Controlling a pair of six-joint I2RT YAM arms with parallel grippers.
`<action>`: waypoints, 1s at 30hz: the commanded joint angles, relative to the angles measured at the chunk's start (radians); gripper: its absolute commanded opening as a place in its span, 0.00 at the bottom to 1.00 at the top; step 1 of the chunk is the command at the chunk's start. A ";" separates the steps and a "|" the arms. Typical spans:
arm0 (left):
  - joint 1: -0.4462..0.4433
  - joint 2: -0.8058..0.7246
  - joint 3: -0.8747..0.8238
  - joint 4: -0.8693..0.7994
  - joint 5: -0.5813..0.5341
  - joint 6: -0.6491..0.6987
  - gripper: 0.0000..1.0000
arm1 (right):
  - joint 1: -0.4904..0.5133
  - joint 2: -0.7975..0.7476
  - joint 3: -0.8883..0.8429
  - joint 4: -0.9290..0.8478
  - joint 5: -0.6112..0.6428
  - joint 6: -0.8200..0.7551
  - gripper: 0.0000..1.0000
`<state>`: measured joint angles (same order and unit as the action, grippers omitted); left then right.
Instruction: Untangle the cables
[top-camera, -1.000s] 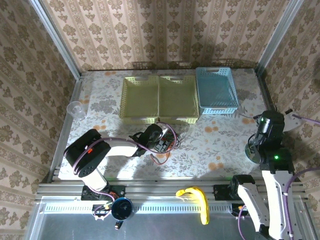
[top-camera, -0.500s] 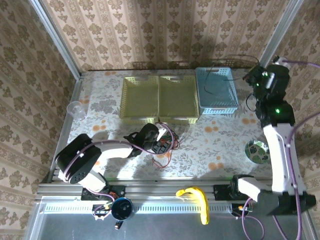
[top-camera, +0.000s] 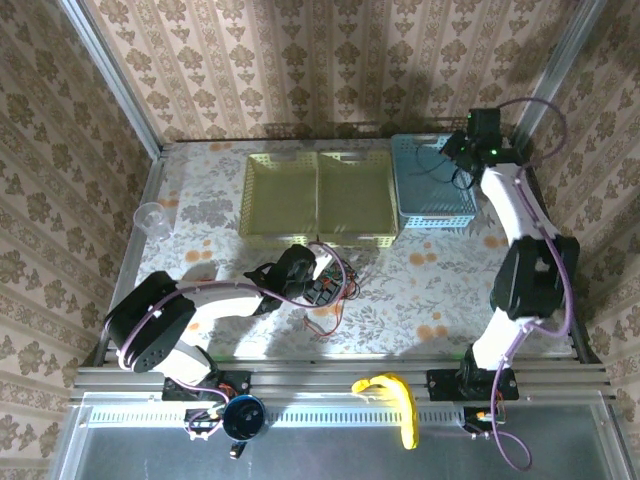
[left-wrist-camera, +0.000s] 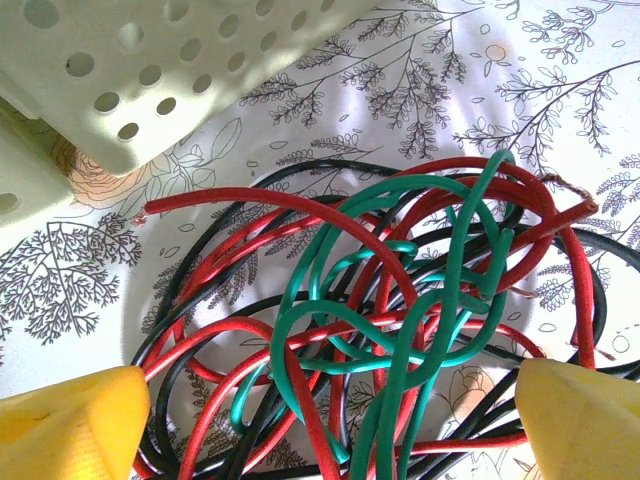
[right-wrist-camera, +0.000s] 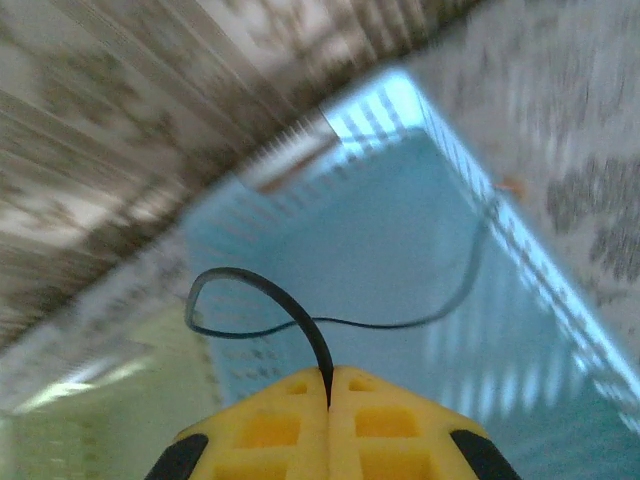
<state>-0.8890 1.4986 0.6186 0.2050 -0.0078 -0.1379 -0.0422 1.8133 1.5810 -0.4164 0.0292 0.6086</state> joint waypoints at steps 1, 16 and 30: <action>0.003 -0.003 0.024 -0.024 -0.015 -0.004 0.96 | 0.005 0.071 -0.025 -0.085 -0.080 0.071 0.23; 0.008 -0.014 0.044 -0.010 -0.019 -0.021 0.97 | 0.210 -0.429 -0.499 0.046 0.121 0.041 0.57; 0.035 -0.100 0.000 -0.027 -0.091 -0.033 0.99 | 0.767 -0.550 -0.763 0.032 0.105 -0.023 0.60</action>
<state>-0.8619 1.4284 0.6338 0.2081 -0.0631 -0.1642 0.6937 1.2575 0.8093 -0.3752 0.0975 0.6044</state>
